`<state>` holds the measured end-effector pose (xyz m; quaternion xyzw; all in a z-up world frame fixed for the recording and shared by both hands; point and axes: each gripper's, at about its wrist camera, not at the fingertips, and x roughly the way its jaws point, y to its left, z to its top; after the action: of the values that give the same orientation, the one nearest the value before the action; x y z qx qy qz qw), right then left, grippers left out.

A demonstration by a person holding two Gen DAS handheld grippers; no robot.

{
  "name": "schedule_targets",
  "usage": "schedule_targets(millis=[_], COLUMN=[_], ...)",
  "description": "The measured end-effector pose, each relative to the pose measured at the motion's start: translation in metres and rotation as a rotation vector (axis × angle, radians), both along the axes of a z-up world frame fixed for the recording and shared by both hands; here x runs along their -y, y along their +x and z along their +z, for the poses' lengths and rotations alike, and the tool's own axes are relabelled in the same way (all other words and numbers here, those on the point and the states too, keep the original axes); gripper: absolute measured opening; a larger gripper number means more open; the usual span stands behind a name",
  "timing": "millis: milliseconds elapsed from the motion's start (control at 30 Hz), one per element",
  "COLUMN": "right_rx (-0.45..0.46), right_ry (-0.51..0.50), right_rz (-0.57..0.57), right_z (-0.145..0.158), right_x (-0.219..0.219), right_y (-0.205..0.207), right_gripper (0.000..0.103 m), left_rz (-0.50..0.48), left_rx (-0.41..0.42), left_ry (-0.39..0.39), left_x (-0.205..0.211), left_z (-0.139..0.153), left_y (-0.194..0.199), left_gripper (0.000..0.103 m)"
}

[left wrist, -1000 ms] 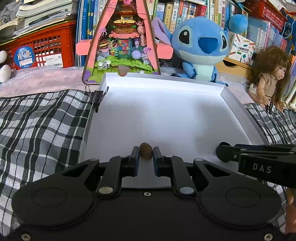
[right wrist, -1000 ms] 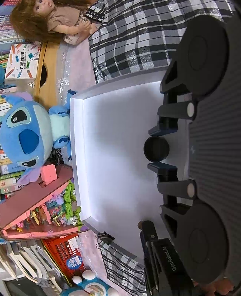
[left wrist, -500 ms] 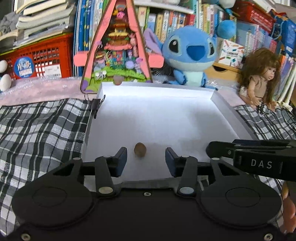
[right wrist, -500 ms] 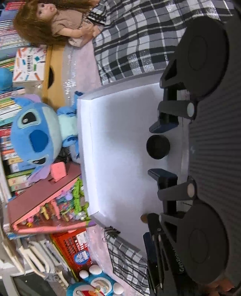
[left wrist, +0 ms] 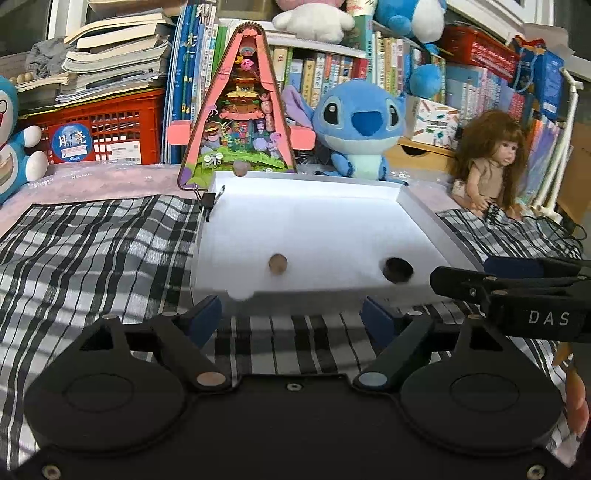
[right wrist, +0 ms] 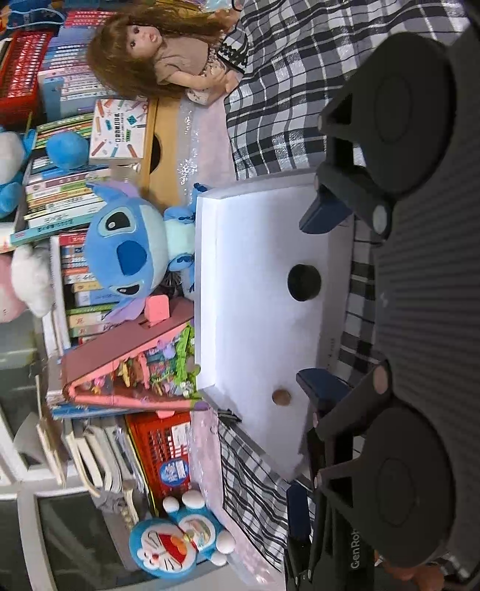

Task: Organize rigid objects
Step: 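Open the left tool to drop the ball while the right tool releases the puck, then move both tools back from the box toward the remaining objects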

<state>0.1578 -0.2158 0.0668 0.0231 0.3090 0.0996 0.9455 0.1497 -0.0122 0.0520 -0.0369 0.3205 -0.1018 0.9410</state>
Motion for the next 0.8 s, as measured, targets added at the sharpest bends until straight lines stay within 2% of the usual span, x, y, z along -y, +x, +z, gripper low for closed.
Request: schedule_targets(millis=[100,233,567,800], right_rx=[0.027,0.045,0.116,0.136], right_ry=[-0.008,-0.014,-0.069,-0.066], right_rz=[0.011,0.043,0.086,0.095], right_z=[-0.001,-0.008,-0.021,-0.024], right_x=[0.001,0.001,-0.007,-0.006], right_y=[-0.017,-0.038,-0.092,-0.117], right_gripper=[0.091,0.103,0.103,0.103], left_rz=[-0.016,-0.033,-0.062,-0.082], left_rx=[0.011,0.030,0.064,0.101], left_ry=[-0.003,0.008,0.033,0.049], left_x=[-0.001,-0.001,-0.002,-0.002], left_z=[-0.001,-0.005,-0.016,-0.022], left_y=[-0.017,-0.040,-0.087,-0.117], left_gripper=[0.084,0.085,0.087,0.090])
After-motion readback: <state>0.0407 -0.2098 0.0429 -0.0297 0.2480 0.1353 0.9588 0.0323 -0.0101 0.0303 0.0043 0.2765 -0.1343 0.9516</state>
